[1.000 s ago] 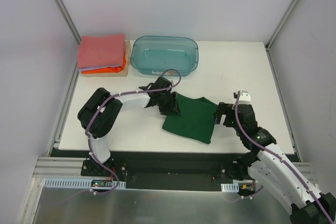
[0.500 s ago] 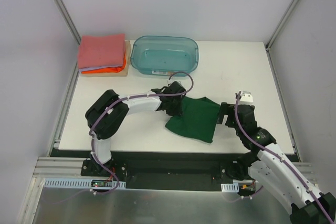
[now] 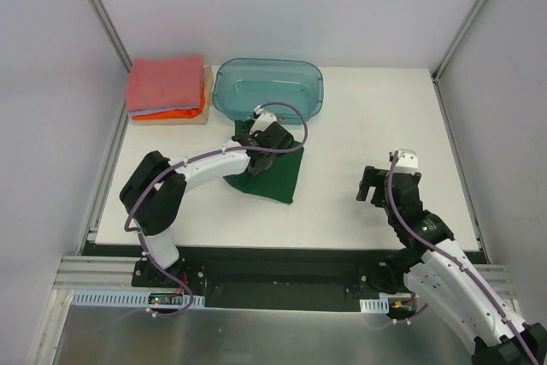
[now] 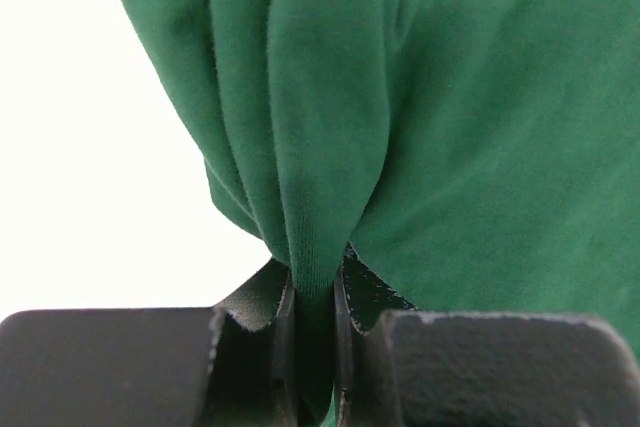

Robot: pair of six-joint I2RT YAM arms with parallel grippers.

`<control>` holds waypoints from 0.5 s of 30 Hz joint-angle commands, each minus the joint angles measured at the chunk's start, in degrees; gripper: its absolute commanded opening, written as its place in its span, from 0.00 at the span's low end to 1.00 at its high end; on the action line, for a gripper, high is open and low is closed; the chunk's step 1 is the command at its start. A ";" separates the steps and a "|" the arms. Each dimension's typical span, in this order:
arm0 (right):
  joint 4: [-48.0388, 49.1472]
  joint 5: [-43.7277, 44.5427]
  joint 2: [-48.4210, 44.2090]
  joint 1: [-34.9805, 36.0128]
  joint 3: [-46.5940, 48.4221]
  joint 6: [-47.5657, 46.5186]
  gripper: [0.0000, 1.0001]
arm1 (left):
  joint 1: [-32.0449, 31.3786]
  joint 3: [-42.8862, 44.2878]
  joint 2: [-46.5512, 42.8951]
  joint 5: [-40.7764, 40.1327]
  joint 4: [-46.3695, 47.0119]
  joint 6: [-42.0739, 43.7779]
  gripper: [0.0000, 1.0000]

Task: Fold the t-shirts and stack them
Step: Put the neatly folded tshirt into the corner of the board with the left arm

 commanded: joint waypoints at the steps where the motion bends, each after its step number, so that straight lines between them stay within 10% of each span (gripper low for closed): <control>1: -0.03 2.79 -0.74 -0.20 0.94 -1.30 0.96 | 4.37 4.94 -1.39 -10.29 -0.72 12.39 0.00; 15: -0.21 4.46 0.75 -0.28 1.20 -1.74 0.96 | 19.23 3.18 -9.65 2.11 18.62 44.47 0.00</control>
